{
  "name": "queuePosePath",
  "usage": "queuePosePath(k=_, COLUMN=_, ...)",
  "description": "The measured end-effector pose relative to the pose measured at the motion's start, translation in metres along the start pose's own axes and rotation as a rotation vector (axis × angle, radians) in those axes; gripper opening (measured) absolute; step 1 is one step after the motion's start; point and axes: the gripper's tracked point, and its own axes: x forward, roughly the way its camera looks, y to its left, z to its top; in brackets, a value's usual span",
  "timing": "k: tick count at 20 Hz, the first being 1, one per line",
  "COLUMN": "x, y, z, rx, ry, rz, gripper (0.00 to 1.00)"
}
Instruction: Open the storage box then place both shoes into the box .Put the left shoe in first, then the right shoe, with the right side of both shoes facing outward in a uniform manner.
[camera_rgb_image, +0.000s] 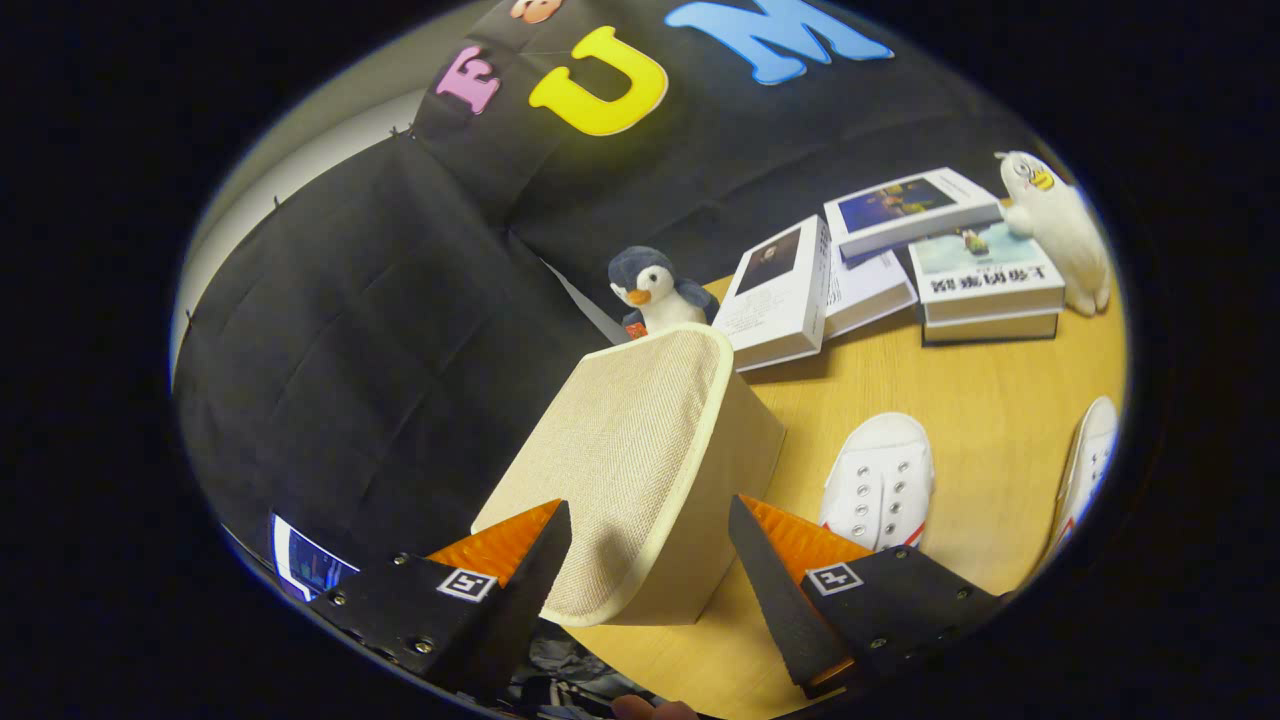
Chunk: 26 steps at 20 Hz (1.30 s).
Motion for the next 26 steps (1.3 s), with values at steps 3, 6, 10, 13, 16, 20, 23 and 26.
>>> queuePosePath(k=3, x=0.013, y=-0.003, z=-0.008, rx=0.067, ry=0.044, rz=0.018, gripper=0.96)
queuePosePath(k=6, x=0.022, y=0.002, z=-0.007, rx=0.121, ry=0.066, rz=0.030, gripper=0.97)
queuePosePath(k=10, x=0.027, y=0.006, z=-0.004, rx=0.178, ry=0.075, rz=0.044, gripper=0.87)
queuePosePath(k=13, x=0.026, y=0.006, z=0.005, rx=0.220, ry=0.059, rz=0.036, gripper=0.57)
queuePosePath(k=16, x=0.019, y=0.011, z=0.015, rx=0.250, ry=0.056, rz=0.054, gripper=0.27)
queuePosePath(k=20, x=0.008, y=0.037, z=0.029, rx=0.195, ry=0.064, rz=0.116, gripper=0.21)
queuePosePath(k=23, x=0.001, y=0.071, z=0.045, rx=0.144, ry=0.055, rz=0.165, gripper=0.21)
queuePosePath(k=26, x=0.000, y=0.108, z=0.063, rx=0.093, ry=0.043, rz=0.218, gripper=0.21)
